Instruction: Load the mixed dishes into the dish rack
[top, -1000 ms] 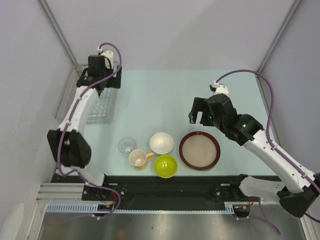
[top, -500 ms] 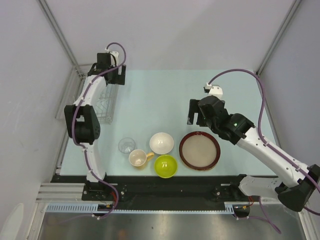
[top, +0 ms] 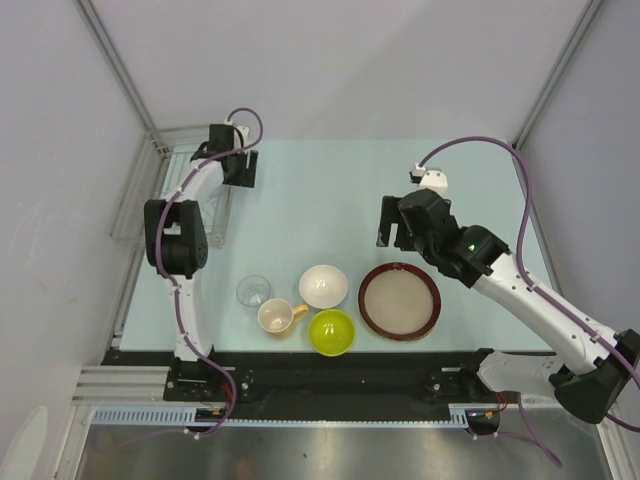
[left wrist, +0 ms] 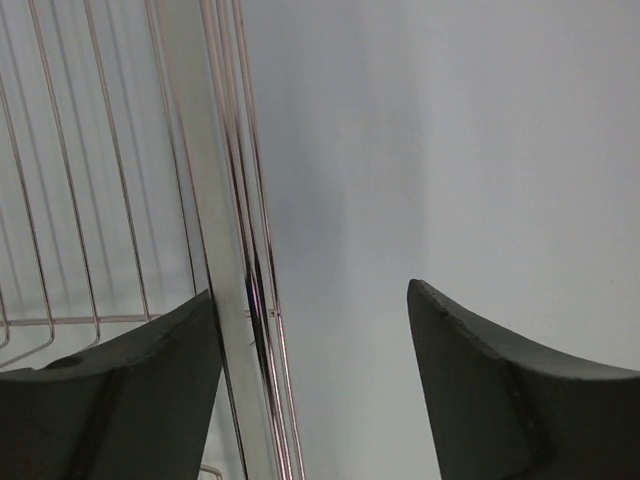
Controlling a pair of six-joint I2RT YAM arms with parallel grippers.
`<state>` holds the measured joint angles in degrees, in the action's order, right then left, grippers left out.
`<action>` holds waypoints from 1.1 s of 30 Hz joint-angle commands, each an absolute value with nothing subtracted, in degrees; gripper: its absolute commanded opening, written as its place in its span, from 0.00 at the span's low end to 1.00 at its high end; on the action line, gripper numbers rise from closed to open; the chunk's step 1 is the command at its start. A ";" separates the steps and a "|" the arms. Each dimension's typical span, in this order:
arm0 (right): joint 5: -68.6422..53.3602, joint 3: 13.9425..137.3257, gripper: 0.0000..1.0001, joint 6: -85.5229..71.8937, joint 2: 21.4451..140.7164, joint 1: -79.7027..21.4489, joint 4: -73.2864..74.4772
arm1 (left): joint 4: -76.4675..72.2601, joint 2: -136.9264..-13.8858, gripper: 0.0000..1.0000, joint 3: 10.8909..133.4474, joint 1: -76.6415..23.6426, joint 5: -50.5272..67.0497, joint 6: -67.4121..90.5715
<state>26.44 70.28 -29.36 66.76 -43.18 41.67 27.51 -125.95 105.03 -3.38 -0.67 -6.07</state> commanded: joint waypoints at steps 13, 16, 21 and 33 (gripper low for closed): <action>25.76 71.54 0.85 -29.79 64.16 -42.10 41.05 | 14.59 -121.12 0.00 93.26 -11.95 -11.33 -14.93; 25.14 71.28 0.85 -29.88 64.34 -42.10 40.52 | 11.26 -118.75 0.00 89.32 -14.49 -13.97 -18.70; 24.52 70.84 0.84 -29.79 64.51 -41.92 39.81 | 4.58 -115.23 0.00 81.92 -20.29 -17.93 -24.60; 23.91 70.75 0.84 -29.36 63.98 -41.40 39.64 | 8.61 -112.24 0.00 81.30 -24.43 -10.90 -25.93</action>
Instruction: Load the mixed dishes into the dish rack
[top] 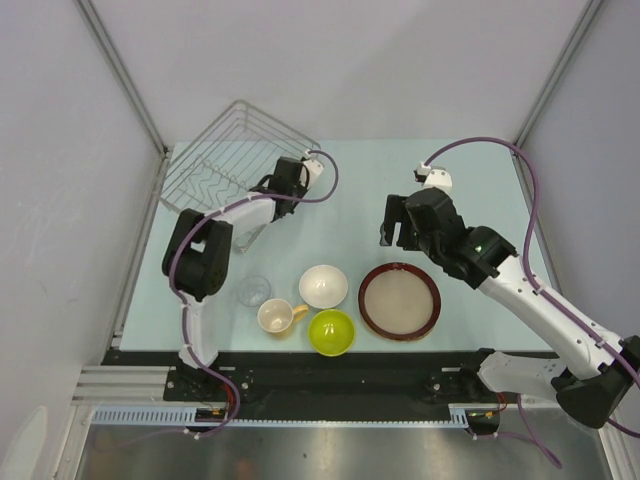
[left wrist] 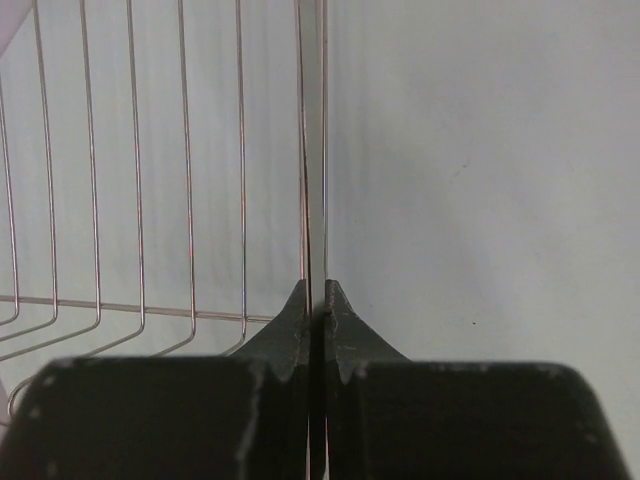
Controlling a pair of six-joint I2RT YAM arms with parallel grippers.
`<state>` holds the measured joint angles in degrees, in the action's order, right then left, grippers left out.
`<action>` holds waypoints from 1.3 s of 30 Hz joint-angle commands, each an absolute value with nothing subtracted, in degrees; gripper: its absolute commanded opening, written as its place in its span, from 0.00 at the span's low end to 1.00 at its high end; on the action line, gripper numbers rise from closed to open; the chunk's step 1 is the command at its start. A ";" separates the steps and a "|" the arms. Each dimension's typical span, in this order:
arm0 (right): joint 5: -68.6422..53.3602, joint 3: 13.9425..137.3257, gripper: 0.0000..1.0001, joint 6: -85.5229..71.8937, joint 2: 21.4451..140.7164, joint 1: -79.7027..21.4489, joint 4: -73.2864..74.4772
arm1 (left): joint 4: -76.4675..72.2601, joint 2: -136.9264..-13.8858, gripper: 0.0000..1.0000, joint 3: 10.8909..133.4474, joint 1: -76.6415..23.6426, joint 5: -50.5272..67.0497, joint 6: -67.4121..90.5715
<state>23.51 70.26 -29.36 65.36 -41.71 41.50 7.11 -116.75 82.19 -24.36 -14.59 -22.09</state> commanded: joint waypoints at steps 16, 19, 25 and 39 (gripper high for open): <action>27.42 70.75 0.84 -30.58 65.04 -34.91 39.02 | 13.27 -103.45 0.00 74.36 -29.62 4.74 -39.02; 28.03 70.75 0.85 -31.46 64.78 -31.48 39.11 | 13.53 -103.36 0.00 73.74 -30.41 5.10 -42.27; 28.83 70.75 0.85 -33.13 65.91 -25.85 38.94 | 14.94 -102.48 0.00 72.51 -33.57 5.89 -49.21; 18.29 71.02 0.86 -31.12 81.35 -19.08 28.84 | 21.97 -98.35 0.53 73.82 -39.73 9.06 -49.22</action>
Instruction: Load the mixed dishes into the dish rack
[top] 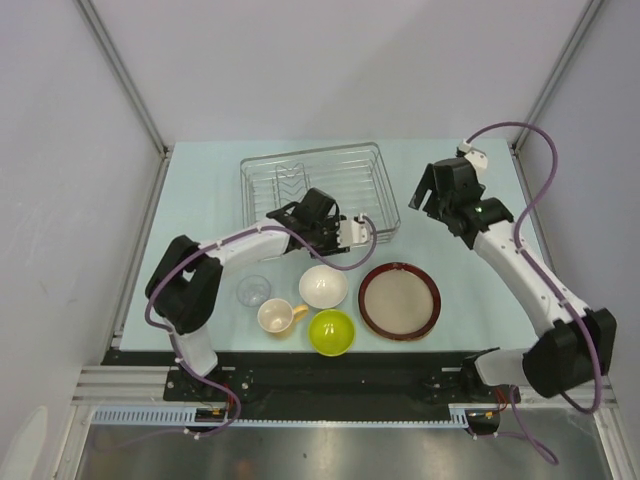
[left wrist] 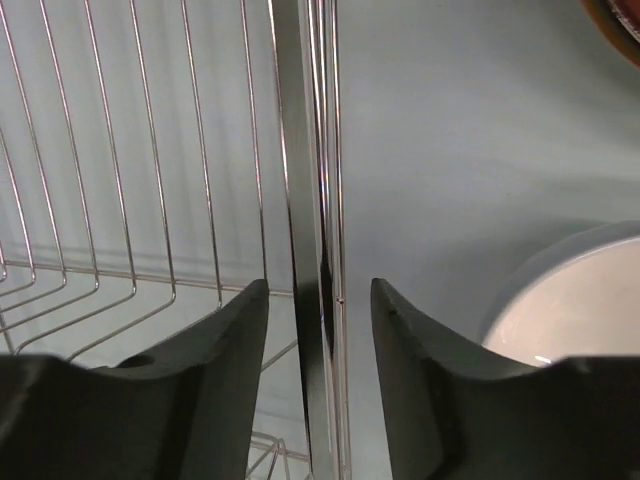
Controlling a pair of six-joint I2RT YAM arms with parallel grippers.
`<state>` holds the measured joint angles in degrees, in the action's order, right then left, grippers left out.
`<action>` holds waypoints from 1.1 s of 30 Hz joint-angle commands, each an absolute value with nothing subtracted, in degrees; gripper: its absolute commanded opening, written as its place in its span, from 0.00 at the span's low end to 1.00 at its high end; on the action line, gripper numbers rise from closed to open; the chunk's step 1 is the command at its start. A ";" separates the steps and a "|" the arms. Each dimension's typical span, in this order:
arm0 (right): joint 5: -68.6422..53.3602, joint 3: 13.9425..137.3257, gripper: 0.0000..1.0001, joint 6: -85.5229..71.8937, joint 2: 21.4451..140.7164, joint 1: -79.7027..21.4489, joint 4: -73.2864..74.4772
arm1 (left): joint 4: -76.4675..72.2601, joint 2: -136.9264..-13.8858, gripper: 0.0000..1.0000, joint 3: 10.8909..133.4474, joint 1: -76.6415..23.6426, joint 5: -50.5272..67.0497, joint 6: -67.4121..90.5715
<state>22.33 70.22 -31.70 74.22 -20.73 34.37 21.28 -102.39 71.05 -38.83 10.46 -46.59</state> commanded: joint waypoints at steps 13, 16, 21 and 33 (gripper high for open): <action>13.89 73.04 0.85 -29.18 89.83 -20.30 23.29 | 18.09 -92.73 0.93 79.18 -35.70 2.72 -45.80; 13.54 74.09 0.85 -28.39 88.51 -20.30 23.20 | 20.64 -90.80 0.93 83.84 -32.71 4.30 -41.67; 14.59 75.50 0.85 -28.39 86.66 -20.48 24.61 | 23.90 -83.87 0.93 85.35 -25.85 9.83 -32.88; 12.39 83.39 0.85 -24.70 97.72 -21.80 23.37 | 18.11 -88.15 0.91 71.63 -10.11 2.82 -19.61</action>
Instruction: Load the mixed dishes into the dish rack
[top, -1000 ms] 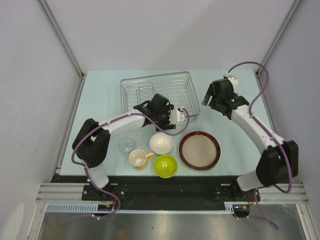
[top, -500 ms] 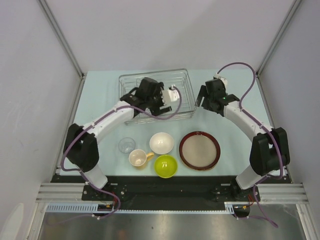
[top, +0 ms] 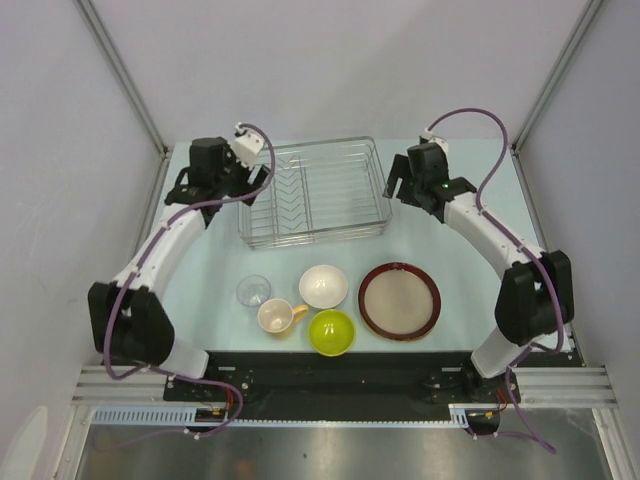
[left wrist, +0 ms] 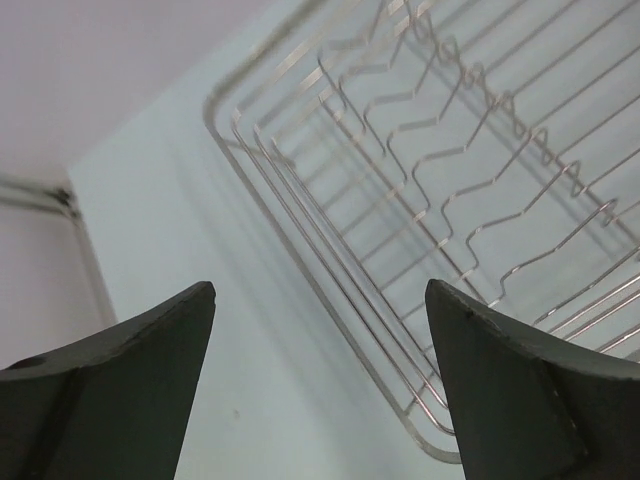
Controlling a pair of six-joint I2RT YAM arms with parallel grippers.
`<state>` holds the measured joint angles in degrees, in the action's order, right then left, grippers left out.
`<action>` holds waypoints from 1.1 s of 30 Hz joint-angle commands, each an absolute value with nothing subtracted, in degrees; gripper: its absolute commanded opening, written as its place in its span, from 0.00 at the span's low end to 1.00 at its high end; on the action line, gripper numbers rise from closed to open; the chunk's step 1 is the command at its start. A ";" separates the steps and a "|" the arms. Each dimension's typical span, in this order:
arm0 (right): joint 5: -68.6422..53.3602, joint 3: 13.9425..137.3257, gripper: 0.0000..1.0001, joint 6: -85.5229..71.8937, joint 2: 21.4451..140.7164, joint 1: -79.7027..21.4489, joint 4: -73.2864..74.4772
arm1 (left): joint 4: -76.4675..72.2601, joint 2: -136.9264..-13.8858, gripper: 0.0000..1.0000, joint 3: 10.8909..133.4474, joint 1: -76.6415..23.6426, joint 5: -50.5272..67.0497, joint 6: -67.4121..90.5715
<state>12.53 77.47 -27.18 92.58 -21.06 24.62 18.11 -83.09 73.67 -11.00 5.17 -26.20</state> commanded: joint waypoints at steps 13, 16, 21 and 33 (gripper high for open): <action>16.96 90.98 0.82 -23.20 110.04 -20.92 28.04 | 15.03 -94.13 0.90 70.50 -6.59 -3.95 -12.39; 17.84 88.95 0.82 -23.73 109.08 -20.65 28.04 | 13.89 -94.22 0.90 68.04 -6.59 -3.69 -13.09; 19.07 83.59 0.81 -24.87 105.30 -19.95 28.47 | 10.90 -95.89 0.89 64.87 -6.50 -4.57 -14.06; 22.50 75.51 0.78 -27.59 97.74 -20.04 31.64 | 9.41 -97.82 0.88 65.48 -6.33 -3.16 -14.85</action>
<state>17.34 78.22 -25.76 102.69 -20.58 28.64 12.01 -97.25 64.16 -6.63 -2.72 -14.00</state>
